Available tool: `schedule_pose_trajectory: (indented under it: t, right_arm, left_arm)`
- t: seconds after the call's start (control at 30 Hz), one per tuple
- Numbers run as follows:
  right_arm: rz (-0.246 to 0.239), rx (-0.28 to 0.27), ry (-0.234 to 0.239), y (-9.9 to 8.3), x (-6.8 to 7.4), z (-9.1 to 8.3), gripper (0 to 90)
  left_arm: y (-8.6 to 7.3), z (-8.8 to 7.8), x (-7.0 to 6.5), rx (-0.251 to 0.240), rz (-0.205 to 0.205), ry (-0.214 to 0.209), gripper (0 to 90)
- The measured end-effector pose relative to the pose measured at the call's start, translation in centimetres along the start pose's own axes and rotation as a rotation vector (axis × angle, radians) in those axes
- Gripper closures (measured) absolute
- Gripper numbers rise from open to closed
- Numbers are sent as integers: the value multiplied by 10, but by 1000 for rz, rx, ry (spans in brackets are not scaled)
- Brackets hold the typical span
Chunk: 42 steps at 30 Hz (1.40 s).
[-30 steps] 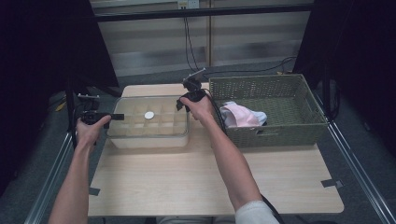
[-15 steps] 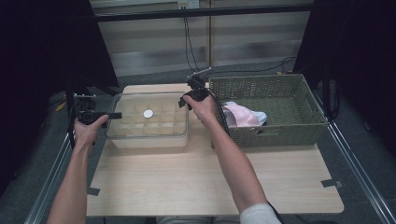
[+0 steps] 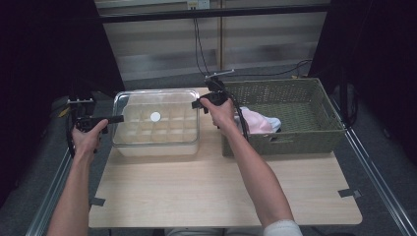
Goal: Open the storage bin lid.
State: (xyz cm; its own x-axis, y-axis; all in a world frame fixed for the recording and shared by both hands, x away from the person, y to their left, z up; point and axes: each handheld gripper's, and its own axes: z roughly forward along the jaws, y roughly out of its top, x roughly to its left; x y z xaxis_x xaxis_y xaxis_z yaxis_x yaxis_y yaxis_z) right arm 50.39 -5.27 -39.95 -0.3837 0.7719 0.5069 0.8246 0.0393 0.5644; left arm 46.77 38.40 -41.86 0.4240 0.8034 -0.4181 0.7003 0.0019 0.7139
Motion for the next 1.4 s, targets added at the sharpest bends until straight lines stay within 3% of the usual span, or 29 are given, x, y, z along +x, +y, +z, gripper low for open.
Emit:
schedule_pose_trajectory:
  t: [0.1, 0.17, 0.53, 0.73, 0.87, 1.07, 1.4]
  right_arm:
    - [-12, -10, -6, 0, 3, -3, 667]
    - [-5, -12, -3, 0, 5, -5, 668]
    - [-13, -52, 14, -2, 11, -13, 688]
    - [-11, -76, 48, -4, 19, -26, 719]
    - [-13, -85, 36, -6, 24, -31, 714]
    - [-28, -99, 58, -8, 32, -41, 721]
    - [-43, -116, 65, -8, 37, -54, 721]
  left_arm:
    - [1, -3, -3, -6, 1, 5, 556]
    - [3, -7, -6, -3, 24, 9, 564]
    - [2, -21, -10, -33, 30, -6, 601]
    - [3, -34, -16, -61, 47, -12, 635]
    - [3, -42, -22, -77, 68, -9, 645]
    - [3, -52, -27, -90, 74, 2, 656]
    - [4, -57, -36, -100, 94, -2, 660]
